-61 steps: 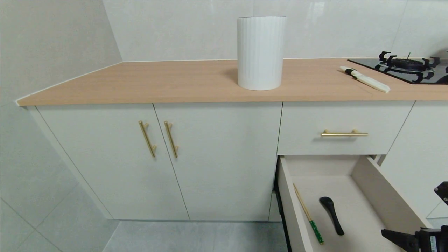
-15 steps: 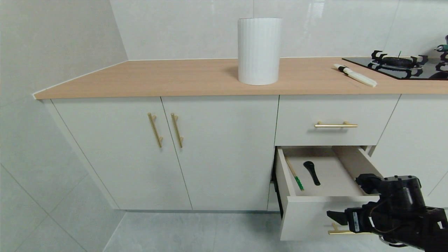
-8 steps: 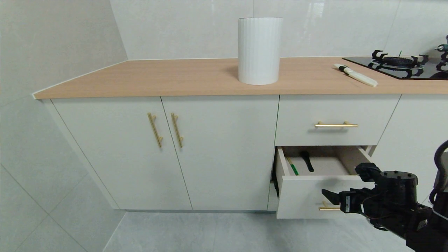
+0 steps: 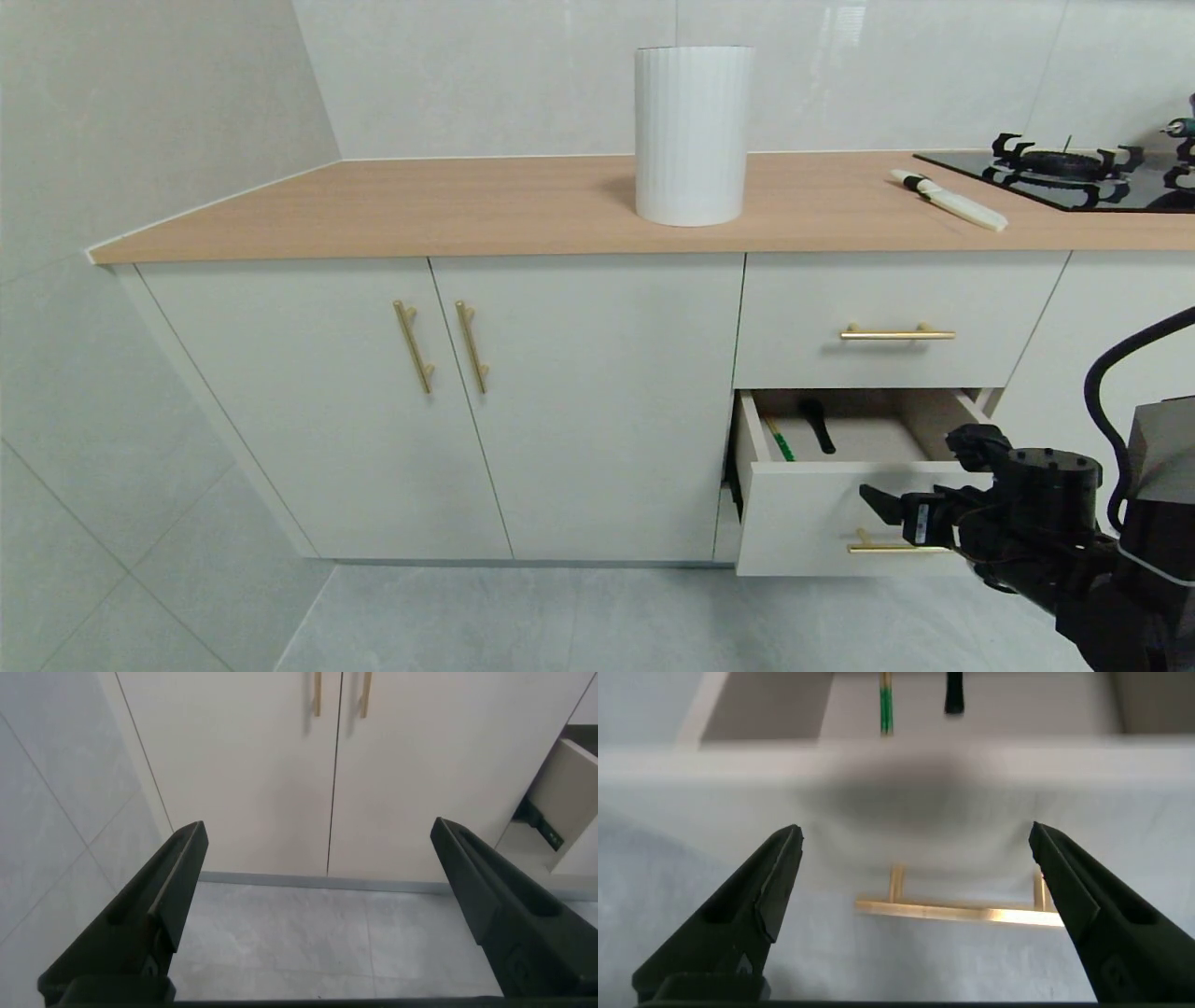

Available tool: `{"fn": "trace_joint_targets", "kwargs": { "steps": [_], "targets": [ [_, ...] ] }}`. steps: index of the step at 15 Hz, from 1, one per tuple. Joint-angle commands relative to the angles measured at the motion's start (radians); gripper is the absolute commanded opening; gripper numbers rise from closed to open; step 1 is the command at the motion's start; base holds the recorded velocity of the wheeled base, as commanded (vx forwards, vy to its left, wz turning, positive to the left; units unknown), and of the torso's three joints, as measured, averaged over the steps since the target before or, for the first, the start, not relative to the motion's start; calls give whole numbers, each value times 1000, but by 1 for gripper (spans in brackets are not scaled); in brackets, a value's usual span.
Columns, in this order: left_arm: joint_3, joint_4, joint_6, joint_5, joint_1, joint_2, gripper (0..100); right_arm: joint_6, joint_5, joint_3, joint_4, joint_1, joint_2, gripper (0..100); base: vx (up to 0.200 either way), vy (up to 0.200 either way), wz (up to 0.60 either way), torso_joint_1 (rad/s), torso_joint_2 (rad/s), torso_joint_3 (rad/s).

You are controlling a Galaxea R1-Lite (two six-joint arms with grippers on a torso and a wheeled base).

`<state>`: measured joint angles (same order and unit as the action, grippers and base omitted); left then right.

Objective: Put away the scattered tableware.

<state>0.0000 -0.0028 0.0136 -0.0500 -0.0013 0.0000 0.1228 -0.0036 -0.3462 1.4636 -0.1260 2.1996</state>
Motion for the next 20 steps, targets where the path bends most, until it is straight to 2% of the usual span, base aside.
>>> {"fn": "trace_joint_targets", "kwargs": {
  "steps": [1,7,10,15,20],
  "targets": [
    [0,0,0,-1,0,0,100,-8,-3,-37,1,8,32,100,0,0,0,0,0,0],
    [0,0,0,-1,0,0,100,-63,-19,-129,1,20,72,100,0,0,0,0,0,0],
    [0,0,0,-1,0,0,100,-103,-72,-174,1,20,114,100,0,0,0,0,0,0],
    [0,0,0,-1,0,0,100,-107,-127,-263,-3,19,154,100,0,0,0,0,0,0],
    [0,0,0,-1,0,0,100,-107,-128,-356,-26,26,178,100,0,0,0,0,0,0]
  ]
}}
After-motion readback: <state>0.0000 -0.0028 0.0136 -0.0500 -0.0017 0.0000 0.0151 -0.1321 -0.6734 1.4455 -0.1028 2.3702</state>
